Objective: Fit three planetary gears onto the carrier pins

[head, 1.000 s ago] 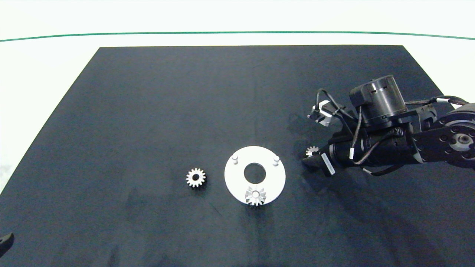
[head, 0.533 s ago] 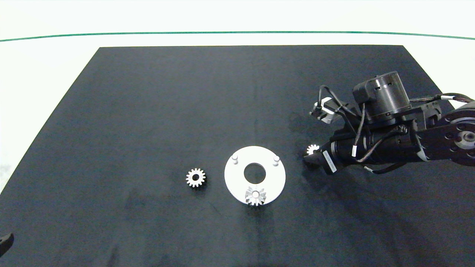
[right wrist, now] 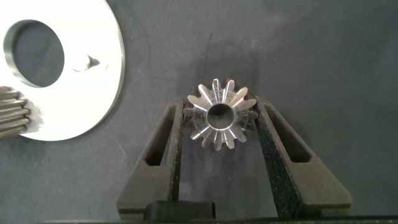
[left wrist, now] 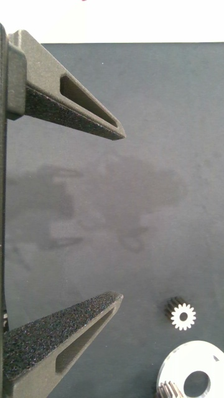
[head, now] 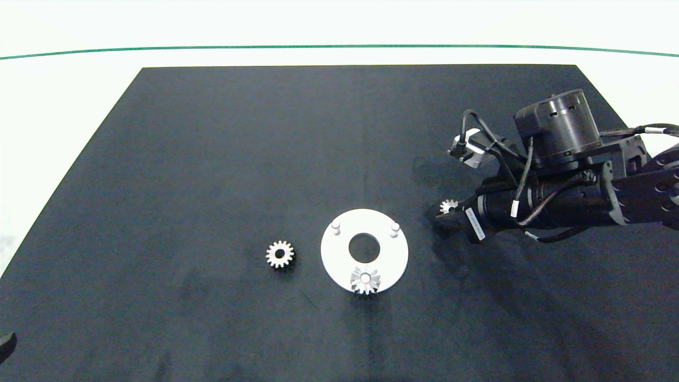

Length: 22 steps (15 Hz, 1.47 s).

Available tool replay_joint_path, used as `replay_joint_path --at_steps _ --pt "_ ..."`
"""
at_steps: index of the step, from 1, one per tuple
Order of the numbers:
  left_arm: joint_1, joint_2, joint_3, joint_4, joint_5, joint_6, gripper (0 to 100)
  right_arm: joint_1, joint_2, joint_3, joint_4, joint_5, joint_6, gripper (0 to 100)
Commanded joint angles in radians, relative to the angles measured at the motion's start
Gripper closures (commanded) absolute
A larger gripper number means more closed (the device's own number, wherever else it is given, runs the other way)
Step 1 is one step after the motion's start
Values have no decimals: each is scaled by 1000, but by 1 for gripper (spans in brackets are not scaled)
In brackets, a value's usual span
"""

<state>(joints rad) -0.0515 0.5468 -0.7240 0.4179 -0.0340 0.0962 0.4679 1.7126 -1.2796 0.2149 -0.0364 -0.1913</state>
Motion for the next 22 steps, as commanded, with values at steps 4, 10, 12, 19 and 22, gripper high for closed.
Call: replay_joint_path --at_steps 4,10,12,19,22 --pt "1 7 -12 2 0 0 0 28 -22 -70 61 0 -7 99" --pt "1 8 -9 2 -1 0 0 77 -11 -149 149 -2 -13 99" --pt "1 7 -9 2 -1 0 0 114 -4 -169 159 -16 -13 99" --pt "4 7 -12 2 -1 0 0 138 9 -176 161 -39 -11 99" --pt "4 5 -12 2 -1 0 0 115 -14 -158 159 -57 -10 99"
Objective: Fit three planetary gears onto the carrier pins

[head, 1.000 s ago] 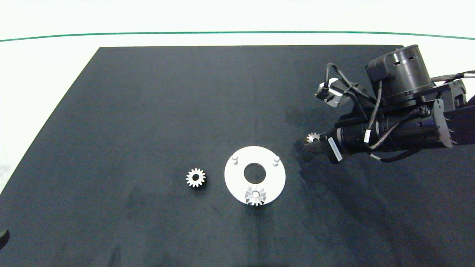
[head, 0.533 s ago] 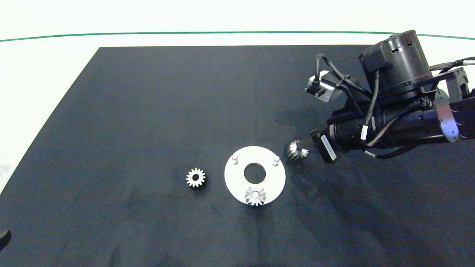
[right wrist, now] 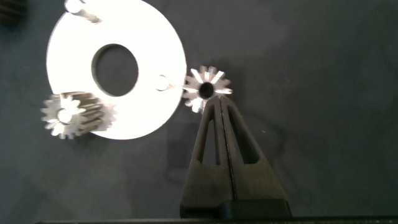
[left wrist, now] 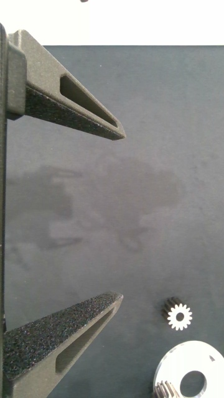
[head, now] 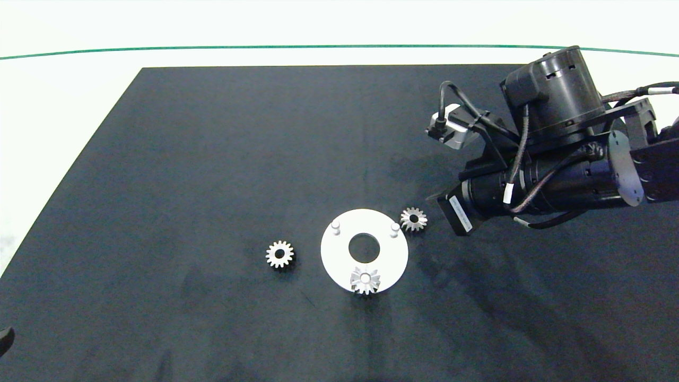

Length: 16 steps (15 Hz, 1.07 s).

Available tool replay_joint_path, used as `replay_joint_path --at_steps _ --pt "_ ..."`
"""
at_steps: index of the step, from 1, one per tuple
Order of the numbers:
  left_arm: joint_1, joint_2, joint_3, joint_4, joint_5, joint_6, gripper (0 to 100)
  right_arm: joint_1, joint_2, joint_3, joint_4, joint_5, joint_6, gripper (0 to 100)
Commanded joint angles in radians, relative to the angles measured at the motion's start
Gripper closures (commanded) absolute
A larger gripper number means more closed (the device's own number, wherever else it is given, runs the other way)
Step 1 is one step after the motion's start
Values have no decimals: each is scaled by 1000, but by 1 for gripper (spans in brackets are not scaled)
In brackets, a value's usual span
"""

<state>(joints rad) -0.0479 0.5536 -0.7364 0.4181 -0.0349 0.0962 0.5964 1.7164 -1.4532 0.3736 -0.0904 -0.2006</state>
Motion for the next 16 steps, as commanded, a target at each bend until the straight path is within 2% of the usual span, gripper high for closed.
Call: replay_joint_path --at_steps 1,2,3,7,16 --pt "0 -1 2 2 0 0 0 -15 -29 27 1 -5 0 99" --pt "0 -3 2 2 0 0 0 -15 -38 45 -1 -5 0 99" --pt "0 -3 3 4 0 0 0 -20 -41 54 -1 -5 -2 0" --pt "-3 -6 -3 22 1 0 0 -21 -47 93 -5 0 6 0" --pt "-4 -11 -1 22 1 0 0 -49 -9 91 -25 3 7 0"
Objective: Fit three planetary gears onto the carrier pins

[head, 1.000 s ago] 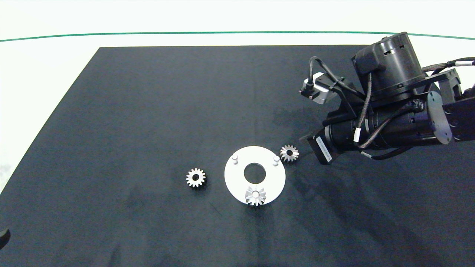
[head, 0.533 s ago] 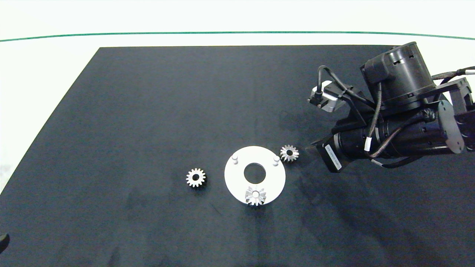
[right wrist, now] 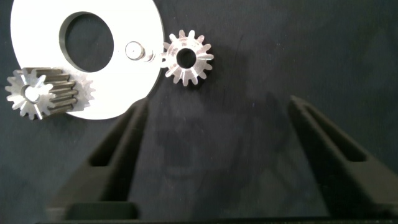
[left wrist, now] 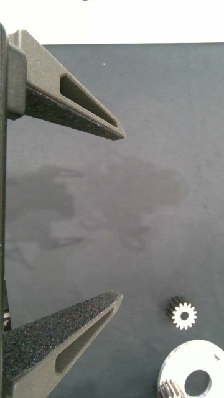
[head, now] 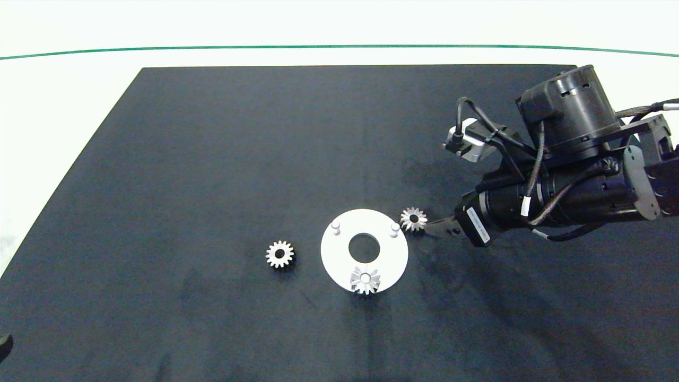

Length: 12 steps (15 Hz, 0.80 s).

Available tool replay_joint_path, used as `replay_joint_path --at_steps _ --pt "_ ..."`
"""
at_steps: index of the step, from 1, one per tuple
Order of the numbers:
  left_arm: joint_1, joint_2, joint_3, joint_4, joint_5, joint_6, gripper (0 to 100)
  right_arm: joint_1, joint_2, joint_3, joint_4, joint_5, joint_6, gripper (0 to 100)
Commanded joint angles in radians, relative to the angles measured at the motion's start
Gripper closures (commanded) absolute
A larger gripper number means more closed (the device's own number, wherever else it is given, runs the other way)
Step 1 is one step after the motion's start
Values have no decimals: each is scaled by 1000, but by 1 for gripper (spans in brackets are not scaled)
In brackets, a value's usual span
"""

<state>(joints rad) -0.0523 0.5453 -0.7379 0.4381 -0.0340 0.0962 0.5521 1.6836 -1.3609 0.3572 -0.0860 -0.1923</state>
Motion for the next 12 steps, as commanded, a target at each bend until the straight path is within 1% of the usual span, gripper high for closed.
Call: replay_joint_path --at_steps 1,6,8,10,12 --pt "0 -2 0 1 0 0 0 -4 28 -1 -17 -1 -2 0" --pt "0 -1 0 1 0 -1 0 -14 71 -1 -35 2 1 0" --pt "0 1 0 1 0 -1 0 -17 80 -3 -57 0 -1 0" --pt "0 2 0 1 -1 -1 0 -18 91 -4 -63 2 1 0" --pt "0 2 0 1 -1 -3 0 -18 103 -7 -64 3 1 4"
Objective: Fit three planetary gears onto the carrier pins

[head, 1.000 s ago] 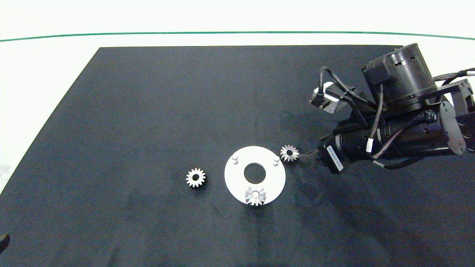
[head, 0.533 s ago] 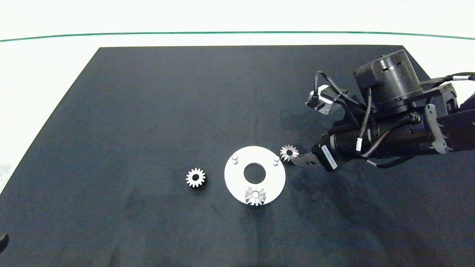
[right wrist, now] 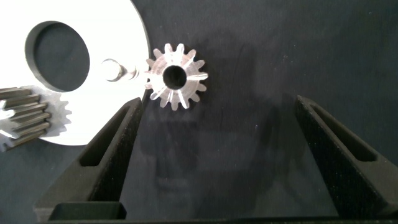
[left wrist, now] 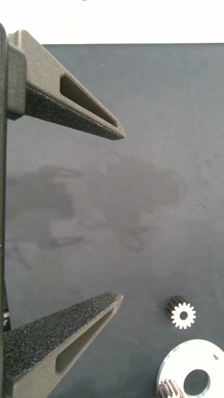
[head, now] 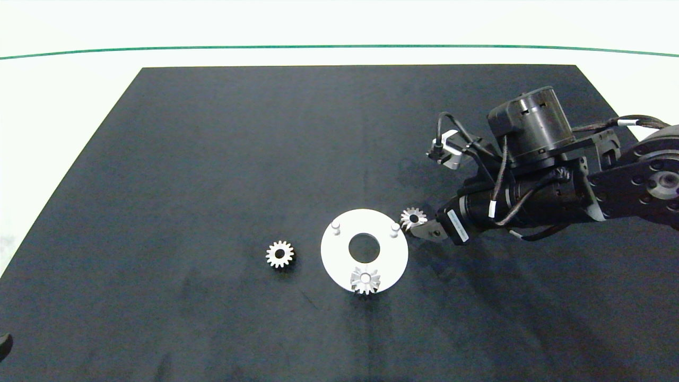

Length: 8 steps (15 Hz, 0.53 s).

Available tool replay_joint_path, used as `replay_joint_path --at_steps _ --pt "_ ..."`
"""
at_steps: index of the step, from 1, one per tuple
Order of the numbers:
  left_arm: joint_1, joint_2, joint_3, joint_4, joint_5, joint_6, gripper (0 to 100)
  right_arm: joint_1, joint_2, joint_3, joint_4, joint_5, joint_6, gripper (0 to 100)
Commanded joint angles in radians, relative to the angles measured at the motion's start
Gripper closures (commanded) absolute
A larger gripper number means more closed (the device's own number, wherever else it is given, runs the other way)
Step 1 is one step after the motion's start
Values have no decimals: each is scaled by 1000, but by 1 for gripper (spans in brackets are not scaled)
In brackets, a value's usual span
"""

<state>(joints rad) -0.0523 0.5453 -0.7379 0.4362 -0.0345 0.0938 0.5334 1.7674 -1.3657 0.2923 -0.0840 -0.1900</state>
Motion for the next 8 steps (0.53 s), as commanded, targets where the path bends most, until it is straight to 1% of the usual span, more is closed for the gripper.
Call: replay_joint_path --at_steps 1,5,7,8 --pt "0 4 0 3 -1 0 0 0 26 -1 -10 3 -2 5" --pt "0 5 0 1 1 0 0 2 38 -10 -19 6 -3 14" --pt "0 4 0 1 1 0 0 2 43 -13 -24 23 -3 17" --pt "0 4 0 1 1 0 0 3 43 -13 -24 24 -2 20"
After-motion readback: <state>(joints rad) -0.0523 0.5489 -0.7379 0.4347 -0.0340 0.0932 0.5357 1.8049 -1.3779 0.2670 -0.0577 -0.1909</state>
